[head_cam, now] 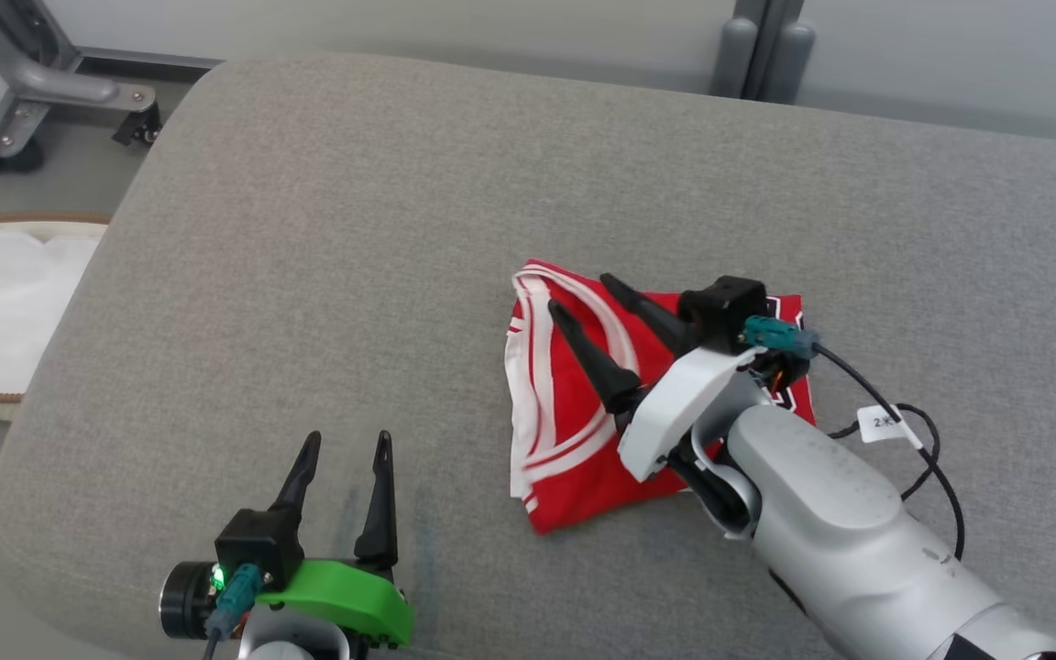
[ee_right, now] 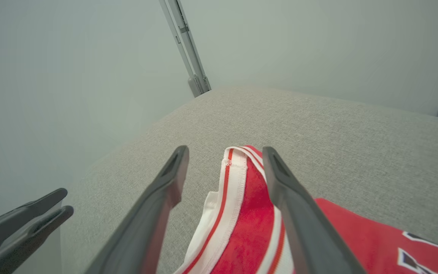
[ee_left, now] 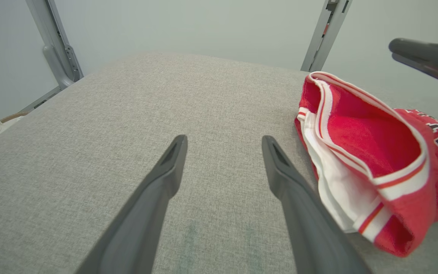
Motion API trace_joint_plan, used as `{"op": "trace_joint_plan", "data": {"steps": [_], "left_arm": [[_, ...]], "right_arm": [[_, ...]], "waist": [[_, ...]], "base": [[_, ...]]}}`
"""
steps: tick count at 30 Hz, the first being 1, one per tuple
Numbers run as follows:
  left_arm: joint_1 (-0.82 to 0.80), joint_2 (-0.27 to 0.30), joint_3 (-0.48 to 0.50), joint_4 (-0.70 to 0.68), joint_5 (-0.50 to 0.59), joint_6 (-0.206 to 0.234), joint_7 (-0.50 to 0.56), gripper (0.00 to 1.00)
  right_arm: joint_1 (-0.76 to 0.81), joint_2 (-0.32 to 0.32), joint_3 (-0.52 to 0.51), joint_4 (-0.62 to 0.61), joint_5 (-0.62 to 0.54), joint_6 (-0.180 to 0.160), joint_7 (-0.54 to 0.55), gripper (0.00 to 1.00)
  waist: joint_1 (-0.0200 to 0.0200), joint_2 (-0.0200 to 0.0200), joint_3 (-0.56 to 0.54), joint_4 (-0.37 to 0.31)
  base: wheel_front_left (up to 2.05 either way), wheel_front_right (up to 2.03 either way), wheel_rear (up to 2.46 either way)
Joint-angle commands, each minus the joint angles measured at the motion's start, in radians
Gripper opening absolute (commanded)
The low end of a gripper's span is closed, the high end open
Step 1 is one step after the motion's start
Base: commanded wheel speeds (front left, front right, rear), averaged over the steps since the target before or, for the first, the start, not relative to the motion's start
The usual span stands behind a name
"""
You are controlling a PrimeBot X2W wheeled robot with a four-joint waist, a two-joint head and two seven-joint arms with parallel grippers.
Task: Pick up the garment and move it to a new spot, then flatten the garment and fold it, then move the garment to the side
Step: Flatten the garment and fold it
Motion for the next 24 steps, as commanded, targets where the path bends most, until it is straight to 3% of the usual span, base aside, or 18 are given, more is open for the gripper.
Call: {"op": "trace_joint_plan", "data": {"steps": [1,13,19,24], "left_arm": [[-0.018,0.003,0.007,-0.004,0.007,0.001,0.000,1.00],[-0.037,0.003,0.057,-0.003,0.072,-0.011,0.000,1.00],[-0.016,0.003,0.089,0.004,0.098,-0.014,0.000,1.00],[0.013,0.003,0.113,0.013,0.114,-0.018,0.000,1.00]], "right_arm": [[0.006,-0.008,-0.037,-0.005,-0.027,-0.001,-0.001,1.00],[0.195,-0.019,-0.524,-0.111,-0.381,-0.001,-0.001,1.00],[0.300,-0.016,-0.666,-0.163,-0.482,-0.001,-0.001,1.00],[0.378,-0.010,-0.724,-0.188,-0.527,-0.001,-0.001,1.00]], "waist": [[0.0000,0.0000,-0.006,-0.024],[0.0000,0.0000,-0.041,-0.160],[0.0000,0.0000,-0.064,-0.216],[0.0000,0.0000,-0.093,-0.249]], "base": [[0.00,0.00,0.00],[0.00,0.00,0.00],[0.00,0.00,0.00],[0.00,0.00,0.00]]}}
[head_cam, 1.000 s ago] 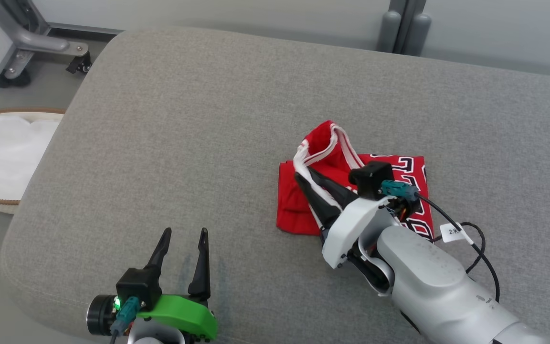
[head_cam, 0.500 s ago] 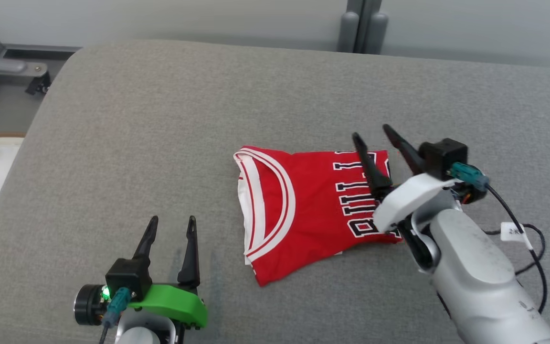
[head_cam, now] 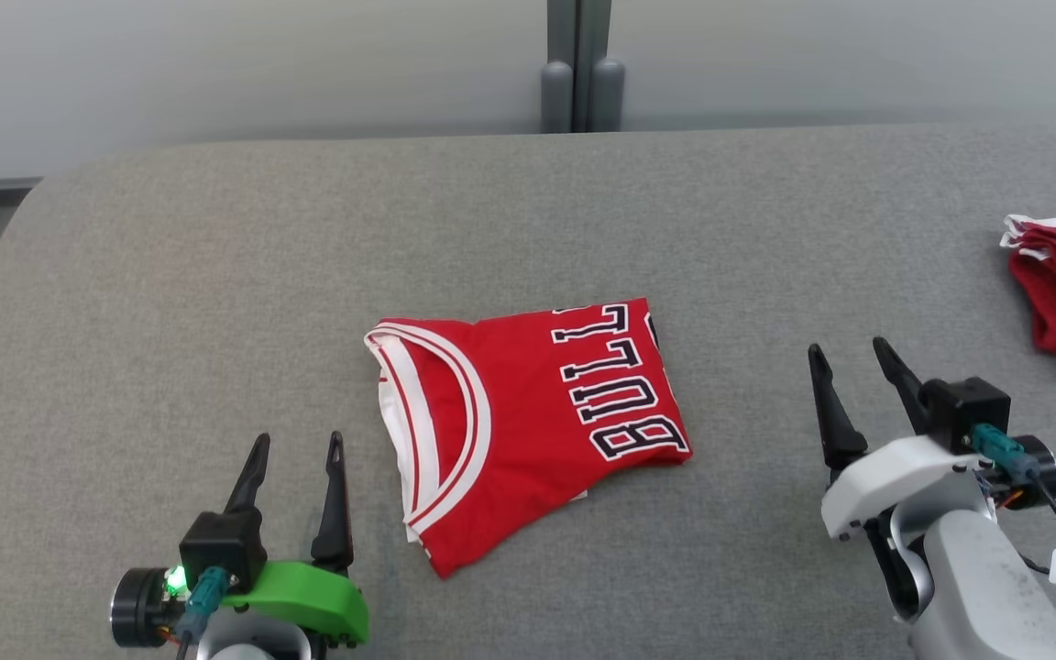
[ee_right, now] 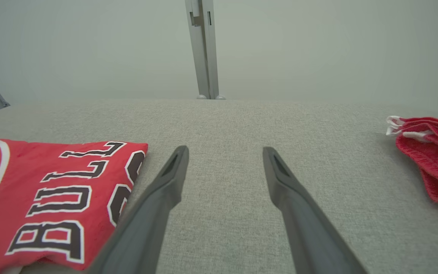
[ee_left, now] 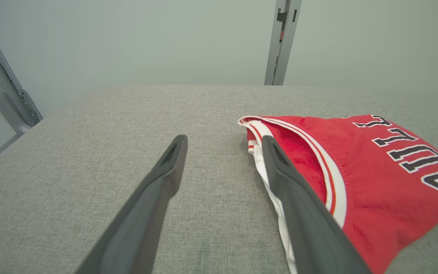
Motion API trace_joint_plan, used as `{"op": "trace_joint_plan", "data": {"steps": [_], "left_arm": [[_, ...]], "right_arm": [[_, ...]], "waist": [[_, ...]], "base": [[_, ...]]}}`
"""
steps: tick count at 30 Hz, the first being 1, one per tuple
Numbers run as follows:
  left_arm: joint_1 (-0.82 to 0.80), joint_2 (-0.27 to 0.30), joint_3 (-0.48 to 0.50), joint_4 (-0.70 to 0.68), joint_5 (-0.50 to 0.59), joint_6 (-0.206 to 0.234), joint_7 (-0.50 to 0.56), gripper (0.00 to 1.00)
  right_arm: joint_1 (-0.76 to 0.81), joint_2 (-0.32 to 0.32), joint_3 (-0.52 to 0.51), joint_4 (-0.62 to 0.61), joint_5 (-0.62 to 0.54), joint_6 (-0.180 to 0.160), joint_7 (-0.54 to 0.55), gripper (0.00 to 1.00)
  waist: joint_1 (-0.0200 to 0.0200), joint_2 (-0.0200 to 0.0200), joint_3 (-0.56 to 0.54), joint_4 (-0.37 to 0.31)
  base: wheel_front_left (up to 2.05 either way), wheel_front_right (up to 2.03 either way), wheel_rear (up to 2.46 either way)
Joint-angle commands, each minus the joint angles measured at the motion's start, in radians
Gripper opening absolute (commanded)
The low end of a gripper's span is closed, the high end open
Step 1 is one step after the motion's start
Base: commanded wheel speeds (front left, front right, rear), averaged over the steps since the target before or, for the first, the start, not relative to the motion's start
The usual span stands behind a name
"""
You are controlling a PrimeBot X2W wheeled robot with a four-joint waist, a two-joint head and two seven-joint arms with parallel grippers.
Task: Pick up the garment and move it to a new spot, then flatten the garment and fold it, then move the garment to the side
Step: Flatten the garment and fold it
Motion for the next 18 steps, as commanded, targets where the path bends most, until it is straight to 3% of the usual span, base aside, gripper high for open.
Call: {"op": "trace_joint_plan", "data": {"steps": [1,18], "left_arm": [[0.018,0.004,0.006,0.003,0.010,-0.002,0.000,1.00],[0.141,0.004,0.023,-0.022,0.010,0.012,0.000,1.00]], "right_arm": [[0.026,0.001,-0.007,-0.009,-0.011,-0.001,-0.001,1.00],[0.199,0.004,-0.012,-0.054,-0.010,-0.001,-0.001,1.00]], "waist": [[0.0000,-0.0001,-0.030,-0.028],[0.0000,-0.0001,-0.098,-0.068]], "base": [[0.00,0.00,0.00],[0.00,0.00,0.00]]}}
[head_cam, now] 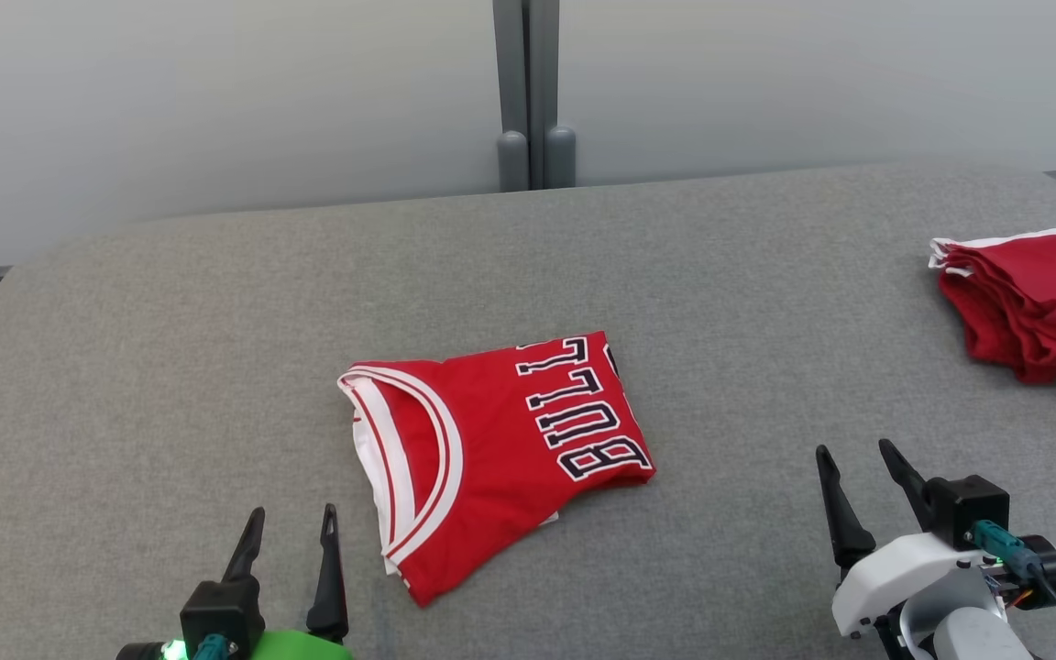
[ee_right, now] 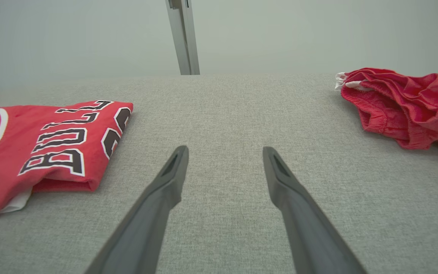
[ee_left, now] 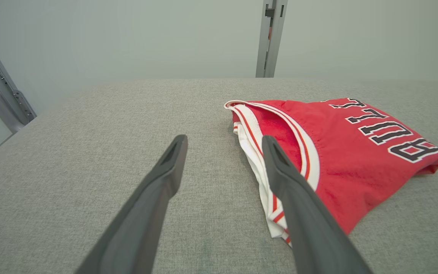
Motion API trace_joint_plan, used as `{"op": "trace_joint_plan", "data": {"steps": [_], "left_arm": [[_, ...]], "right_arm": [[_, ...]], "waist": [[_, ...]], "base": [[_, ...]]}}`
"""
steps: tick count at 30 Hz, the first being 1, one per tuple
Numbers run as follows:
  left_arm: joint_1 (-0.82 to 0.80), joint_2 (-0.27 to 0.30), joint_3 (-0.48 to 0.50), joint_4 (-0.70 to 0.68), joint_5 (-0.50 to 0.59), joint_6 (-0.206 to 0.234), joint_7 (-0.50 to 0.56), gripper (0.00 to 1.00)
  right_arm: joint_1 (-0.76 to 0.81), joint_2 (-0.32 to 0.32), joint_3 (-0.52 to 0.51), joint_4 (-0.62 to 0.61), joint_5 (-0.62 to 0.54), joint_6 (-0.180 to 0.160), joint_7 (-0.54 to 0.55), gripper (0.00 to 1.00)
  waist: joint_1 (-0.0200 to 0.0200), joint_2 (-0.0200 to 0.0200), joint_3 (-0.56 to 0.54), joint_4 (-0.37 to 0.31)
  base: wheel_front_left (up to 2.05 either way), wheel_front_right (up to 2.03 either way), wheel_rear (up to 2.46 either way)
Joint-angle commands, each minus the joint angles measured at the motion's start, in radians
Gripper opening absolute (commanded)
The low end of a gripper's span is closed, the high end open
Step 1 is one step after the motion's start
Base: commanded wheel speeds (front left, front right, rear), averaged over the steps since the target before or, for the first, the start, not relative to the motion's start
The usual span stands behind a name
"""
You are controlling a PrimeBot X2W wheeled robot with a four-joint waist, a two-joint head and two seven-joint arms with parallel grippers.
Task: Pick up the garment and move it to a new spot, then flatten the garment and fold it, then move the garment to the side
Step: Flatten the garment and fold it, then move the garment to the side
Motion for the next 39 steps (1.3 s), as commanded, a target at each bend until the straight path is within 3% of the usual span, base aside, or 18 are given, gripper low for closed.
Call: {"op": "trace_joint_plan", "data": {"steps": [1,15,23,32,39], "left_arm": [[0.016,0.004,0.003,-0.003,-0.003,0.002,0.000,1.00],[-0.013,0.004,-0.017,-0.008,-0.004,0.002,0.000,1.00],[-0.089,0.004,-0.052,-0.012,-0.017,-0.004,0.000,1.00],[-0.155,0.004,-0.089,-0.008,-0.034,-0.004,0.000,1.00],[-0.173,0.004,-0.103,-0.006,-0.043,-0.004,0.000,1.00]], "right_arm": [[0.013,-0.003,0.001,-0.006,0.007,-0.001,-0.001,1.00],[-0.035,-0.002,0.031,-0.008,-0.002,-0.001,-0.001,1.00],[-0.194,-0.002,0.141,0.038,0.016,-0.001,-0.001,1.00],[-0.412,-0.003,0.299,0.231,0.062,-0.001,-0.001,1.00],[-0.480,-0.003,0.341,0.466,0.058,-0.001,0.006,1.00]], "waist": [[0.0000,0.0000,-0.002,-0.002],[0.0000,0.0000,0.032,0.017],[0.0000,0.0000,0.124,0.070],[0.0000,0.0000,0.206,0.155],[0.0000,0.0000,0.232,0.192]], "base": [[0.00,0.00,0.00],[0.00,0.00,0.00],[0.00,0.00,0.00],[0.00,0.00,0.00],[0.00,0.00,0.00]]}}
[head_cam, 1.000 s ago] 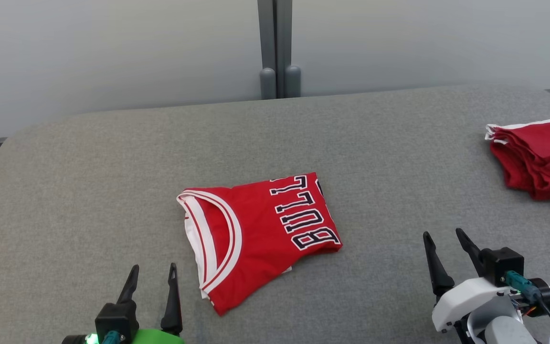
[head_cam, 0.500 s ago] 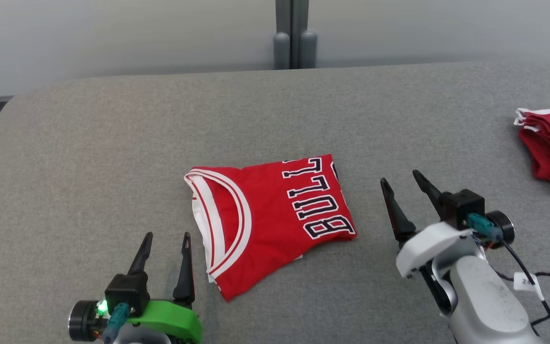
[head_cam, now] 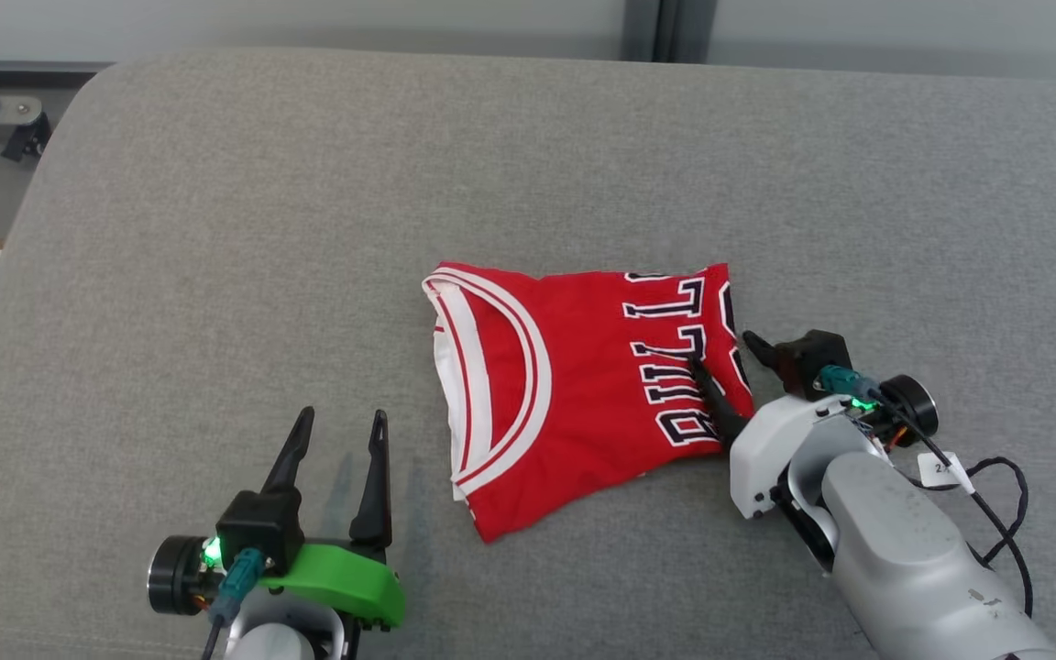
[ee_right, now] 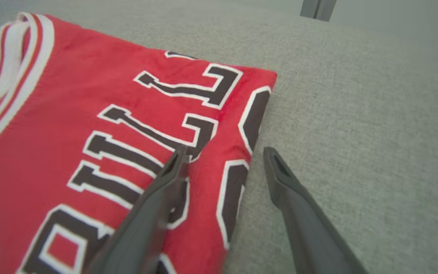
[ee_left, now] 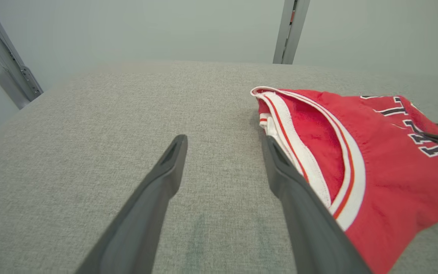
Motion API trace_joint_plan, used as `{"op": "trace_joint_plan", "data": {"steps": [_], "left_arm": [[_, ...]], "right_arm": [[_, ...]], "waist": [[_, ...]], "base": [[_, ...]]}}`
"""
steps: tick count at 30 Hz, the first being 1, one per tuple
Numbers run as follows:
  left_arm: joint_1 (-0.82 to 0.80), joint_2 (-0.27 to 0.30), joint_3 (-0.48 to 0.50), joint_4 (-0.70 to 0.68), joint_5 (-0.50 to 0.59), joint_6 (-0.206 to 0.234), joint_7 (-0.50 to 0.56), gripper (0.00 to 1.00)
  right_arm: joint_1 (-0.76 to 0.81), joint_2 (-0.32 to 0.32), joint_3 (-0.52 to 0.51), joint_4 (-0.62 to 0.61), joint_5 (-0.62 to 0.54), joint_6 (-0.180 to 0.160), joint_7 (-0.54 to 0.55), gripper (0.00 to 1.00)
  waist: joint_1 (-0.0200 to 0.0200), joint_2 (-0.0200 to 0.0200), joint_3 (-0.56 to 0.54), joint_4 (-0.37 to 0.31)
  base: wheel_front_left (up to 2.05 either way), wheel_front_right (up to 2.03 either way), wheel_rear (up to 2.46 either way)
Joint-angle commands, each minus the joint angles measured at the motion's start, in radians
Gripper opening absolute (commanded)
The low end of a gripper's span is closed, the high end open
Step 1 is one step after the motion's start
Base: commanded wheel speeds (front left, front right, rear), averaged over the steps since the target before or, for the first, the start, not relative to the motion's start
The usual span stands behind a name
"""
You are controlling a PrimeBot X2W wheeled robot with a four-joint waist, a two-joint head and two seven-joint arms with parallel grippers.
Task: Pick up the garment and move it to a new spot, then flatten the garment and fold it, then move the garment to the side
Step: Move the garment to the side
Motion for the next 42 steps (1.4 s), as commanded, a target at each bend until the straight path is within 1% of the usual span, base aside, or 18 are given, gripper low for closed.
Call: {"op": "trace_joint_plan", "data": {"steps": [1,3,4,5,6,9,11,15,20,29,33,38,42], "left_arm": [[-0.021,0.003,0.000,0.002,-0.010,0.003,0.000,1.00],[-0.022,0.003,0.000,0.001,-0.008,0.005,0.000,1.00],[-0.022,0.003,0.000,0.000,-0.007,0.005,0.000,1.00],[-0.022,0.003,0.002,-0.001,-0.007,0.005,0.000,1.00],[-0.022,0.003,0.003,-0.001,-0.005,0.005,0.000,1.00],[-0.025,0.003,0.004,-0.004,0.001,0.002,0.000,1.00],[-0.027,0.003,0.002,-0.009,0.003,-0.002,0.000,1.00],[-0.024,0.003,0.000,-0.017,0.014,-0.013,0.000,1.00],[-0.016,0.003,-0.009,-0.021,0.024,-0.024,0.000,1.00],[0.007,0.004,-0.020,-0.021,0.025,-0.030,0.000,1.00],[0.013,0.004,-0.028,-0.016,0.029,-0.038,0.000,1.00],[0.024,0.004,-0.031,-0.022,0.034,-0.040,0.000,1.00],[0.013,0.004,-0.033,-0.017,0.042,-0.046,0.000,1.00]], "right_arm": [[-0.006,-0.004,0.006,0.034,0.014,-0.001,0.004,1.00],[-0.010,-0.005,0.015,0.084,0.018,-0.001,0.010,1.00],[-0.004,-0.004,0.026,0.104,0.031,-0.001,0.012,0.54],[-0.003,-0.004,0.028,0.117,0.041,-0.001,0.013,0.39],[-0.006,-0.004,0.036,0.126,0.045,-0.001,0.013,0.02],[-0.015,-0.007,0.040,0.128,0.068,-0.002,0.005,0.00],[-0.024,-0.012,0.024,0.123,0.081,-0.003,0.002,0.00],[-0.017,-0.010,-0.010,0.072,0.085,-0.003,-0.002,0.00],[0.018,-0.006,-0.051,0.022,0.070,-0.002,-0.003,0.00],[0.082,-0.005,-0.081,-0.031,0.068,-0.002,-0.004,0.00],[0.107,-0.004,-0.095,-0.050,0.075,-0.002,-0.004,0.00],[0.132,-0.004,-0.107,-0.067,0.077,-0.002,-0.004,0.00],[0.147,-0.003,-0.128,-0.080,0.073,-0.002,-0.004,0.00]], "waist": [[0.0000,0.0000,0.023,0.024],[0.0000,0.0000,0.026,0.025],[0.0000,0.0000,0.027,0.025],[0.0000,0.0000,0.027,0.023],[0.0000,0.0000,0.027,0.021],[0.0000,0.0000,0.023,0.005],[0.0000,0.0000,0.018,-0.011],[0.0000,0.0000,-0.001,-0.072],[0.0000,0.0000,-0.028,-0.190],[0.0000,0.0000,-0.051,-0.413],[0.0000,0.0000,-0.056,-0.498],[0.0000,0.0000,-0.053,-0.587],[0.0000,0.0000,-0.044,-0.631]], "base": [[0.00,0.00,0.00],[0.00,0.00,0.00],[0.00,0.00,0.00],[0.00,0.00,0.00],[0.00,0.00,0.00],[0.00,0.00,0.00],[0.00,0.00,0.00],[0.00,0.00,0.00],[0.00,0.00,0.00],[0.00,0.00,0.00],[0.00,0.00,0.00],[0.00,0.00,0.00],[0.00,0.00,0.00]]}}
